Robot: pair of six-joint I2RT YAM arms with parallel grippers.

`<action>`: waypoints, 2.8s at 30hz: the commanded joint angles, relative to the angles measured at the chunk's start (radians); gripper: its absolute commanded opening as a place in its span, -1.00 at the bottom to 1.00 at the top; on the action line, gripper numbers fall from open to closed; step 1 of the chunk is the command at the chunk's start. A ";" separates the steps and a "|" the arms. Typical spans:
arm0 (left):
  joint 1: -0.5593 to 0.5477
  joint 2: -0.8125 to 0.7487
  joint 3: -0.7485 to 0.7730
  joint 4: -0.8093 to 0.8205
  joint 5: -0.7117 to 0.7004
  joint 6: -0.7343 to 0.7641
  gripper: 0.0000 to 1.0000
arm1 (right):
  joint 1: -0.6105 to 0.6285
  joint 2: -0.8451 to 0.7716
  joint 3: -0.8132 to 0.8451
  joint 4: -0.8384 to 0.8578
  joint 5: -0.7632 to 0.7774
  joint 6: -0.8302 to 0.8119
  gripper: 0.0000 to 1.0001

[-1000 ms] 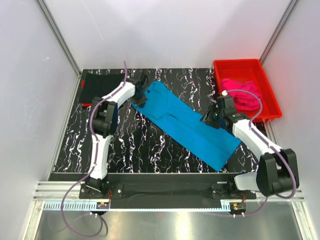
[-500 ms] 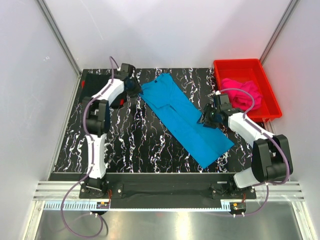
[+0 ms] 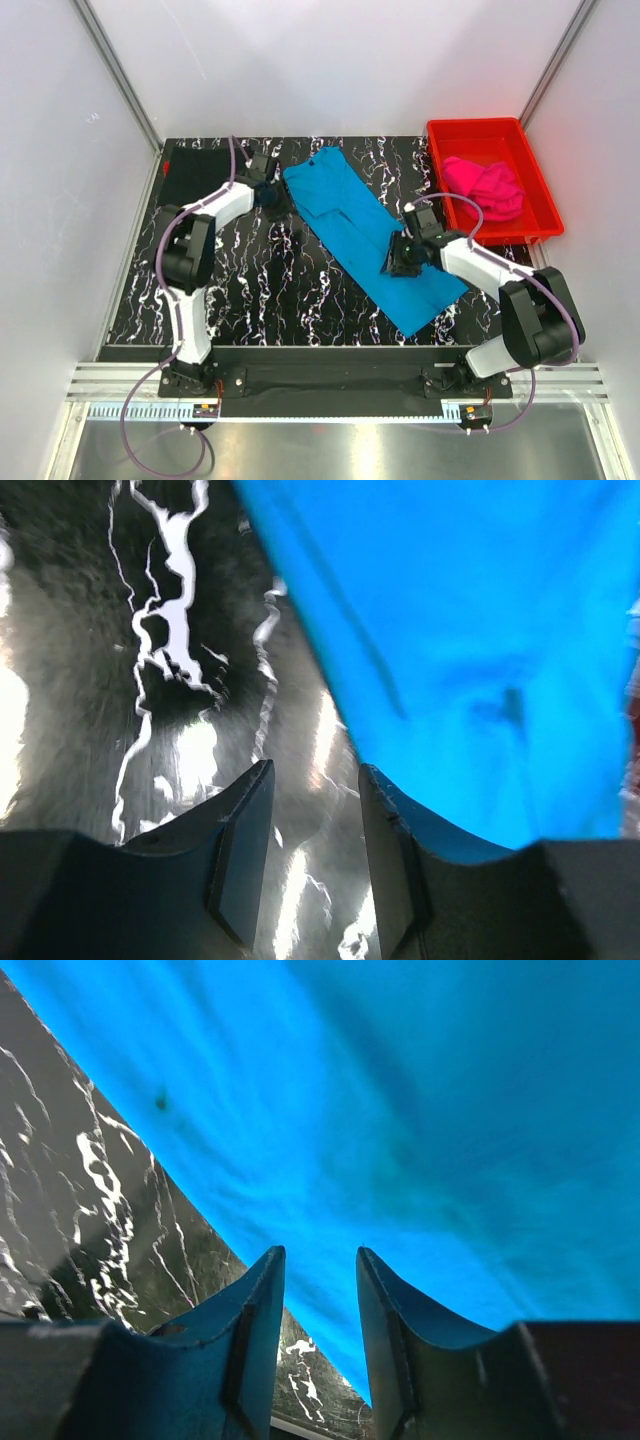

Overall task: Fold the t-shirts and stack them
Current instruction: Fold the tshirt

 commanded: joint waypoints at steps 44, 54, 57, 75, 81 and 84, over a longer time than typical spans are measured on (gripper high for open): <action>0.031 -0.122 0.021 -0.090 0.029 0.082 0.03 | 0.228 0.097 0.316 -0.159 0.099 0.087 -0.15; -0.282 -0.375 -0.426 0.130 0.059 -0.036 0.04 | 0.072 0.133 0.231 -0.211 0.156 -0.012 -0.35; -0.296 -0.379 -0.430 0.126 0.061 -0.053 0.04 | 0.073 0.156 0.187 -0.188 0.196 0.008 -0.38; -0.250 -0.612 -0.542 -0.101 -0.216 0.074 0.18 | 0.310 0.033 -0.066 -0.079 0.256 0.359 -0.34; -0.233 -0.671 -0.591 -0.185 -0.190 0.090 0.22 | 0.479 0.056 -0.043 -0.050 0.250 0.548 -0.28; -0.236 -0.763 -0.688 -0.065 0.020 0.053 0.24 | 0.497 0.061 -0.005 -0.070 0.215 0.524 -0.22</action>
